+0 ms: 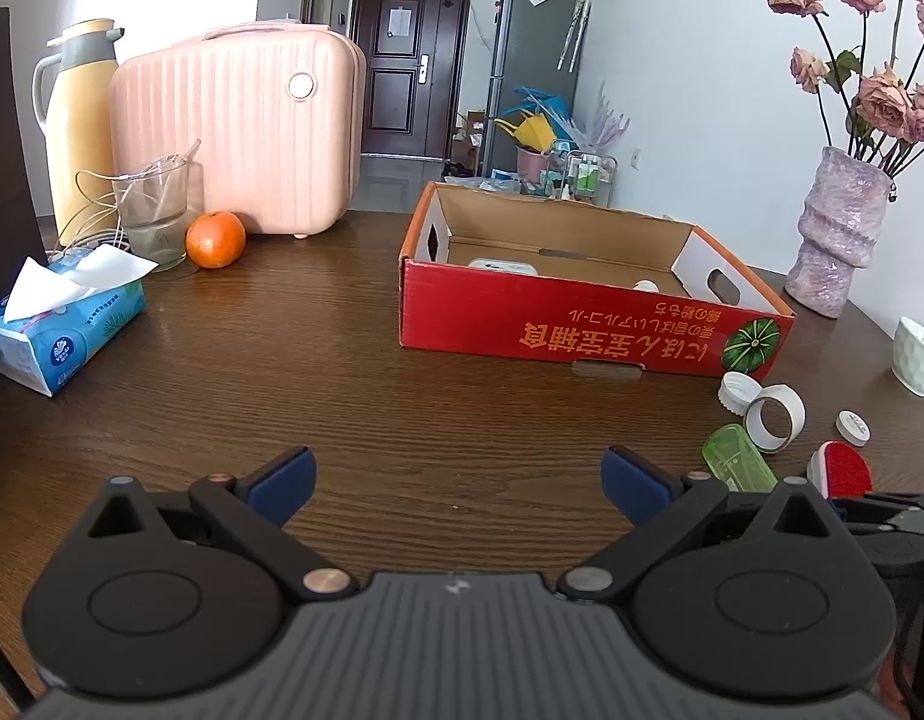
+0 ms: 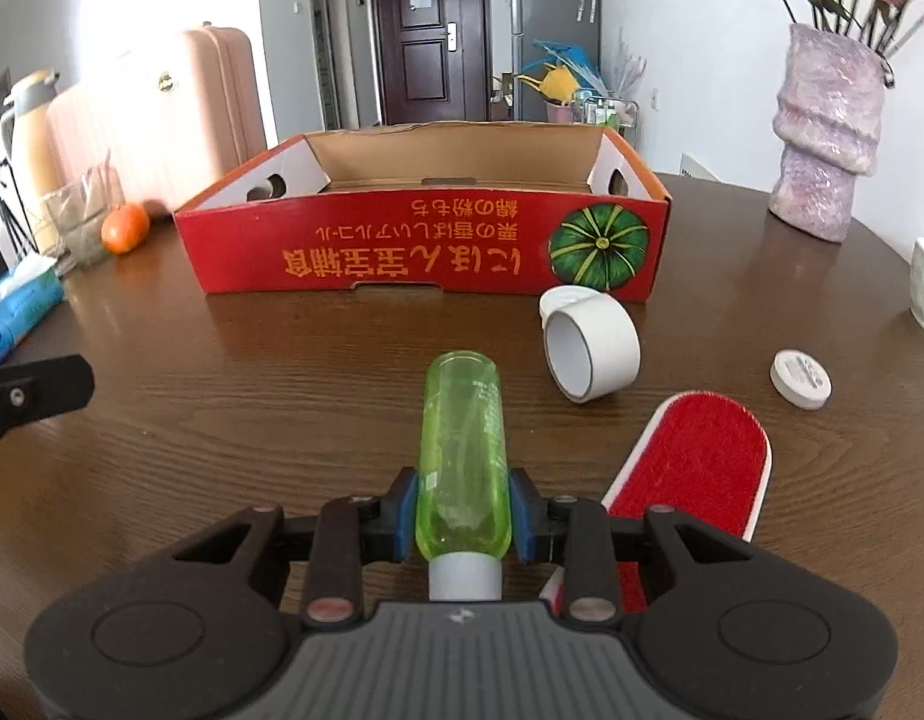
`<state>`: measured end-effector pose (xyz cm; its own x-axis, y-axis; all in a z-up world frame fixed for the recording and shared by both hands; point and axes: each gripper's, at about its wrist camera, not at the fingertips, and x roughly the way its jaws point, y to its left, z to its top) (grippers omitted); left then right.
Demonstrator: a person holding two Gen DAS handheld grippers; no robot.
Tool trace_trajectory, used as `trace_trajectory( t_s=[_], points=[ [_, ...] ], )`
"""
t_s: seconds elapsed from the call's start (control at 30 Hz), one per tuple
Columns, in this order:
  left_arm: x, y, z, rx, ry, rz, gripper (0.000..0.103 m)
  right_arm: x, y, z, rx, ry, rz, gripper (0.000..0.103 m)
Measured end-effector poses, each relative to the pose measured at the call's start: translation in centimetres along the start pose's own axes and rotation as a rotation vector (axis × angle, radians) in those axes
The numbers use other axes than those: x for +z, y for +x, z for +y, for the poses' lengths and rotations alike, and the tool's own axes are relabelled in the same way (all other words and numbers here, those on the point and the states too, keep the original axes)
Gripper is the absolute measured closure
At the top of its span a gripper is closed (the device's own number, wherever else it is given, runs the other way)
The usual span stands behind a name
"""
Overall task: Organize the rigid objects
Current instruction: 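Move the left gripper to the white tape roll and grasp it while right holds green bottle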
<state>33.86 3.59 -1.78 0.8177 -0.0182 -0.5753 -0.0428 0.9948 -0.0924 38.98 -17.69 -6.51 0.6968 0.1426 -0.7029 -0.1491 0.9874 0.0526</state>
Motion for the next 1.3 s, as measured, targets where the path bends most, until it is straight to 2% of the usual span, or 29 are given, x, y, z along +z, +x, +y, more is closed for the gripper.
trace_trajectory(
  t_s=[0.07,0.1,0.2,0.23,0.47,0.77,1.3],
  points=[
    [0.0,0.0,0.1,-0.005,-0.004,0.0,0.0,0.3,0.4,0.1,-0.019,-0.022,0.007,0.064],
    [0.0,-0.1,0.1,-0.006,-0.004,0.0,0.0,0.5,0.6,0.1,-0.027,-0.024,0.009,0.063],
    [0.1,-0.1,0.1,-0.01,-0.005,0.001,0.0,1.0,1.1,0.2,-0.024,-0.044,0.011,0.065],
    [0.1,-0.1,0.2,-0.008,-0.007,0.003,0.0,1.0,1.2,0.4,-0.031,-0.059,0.002,0.072],
    [0.0,0.0,0.1,-0.007,-0.006,0.002,0.0,0.9,0.8,-0.2,-0.024,-0.024,-0.028,0.073],
    [0.0,0.3,-0.6,0.0,0.013,0.001,0.0,1.4,-2.3,-2.0,0.021,0.052,-0.133,0.073],
    [1.6,-0.1,-6.3,-0.035,0.066,-0.048,0.0,1.8,-5.1,-6.8,0.007,0.133,-0.222,0.073]
  ],
)
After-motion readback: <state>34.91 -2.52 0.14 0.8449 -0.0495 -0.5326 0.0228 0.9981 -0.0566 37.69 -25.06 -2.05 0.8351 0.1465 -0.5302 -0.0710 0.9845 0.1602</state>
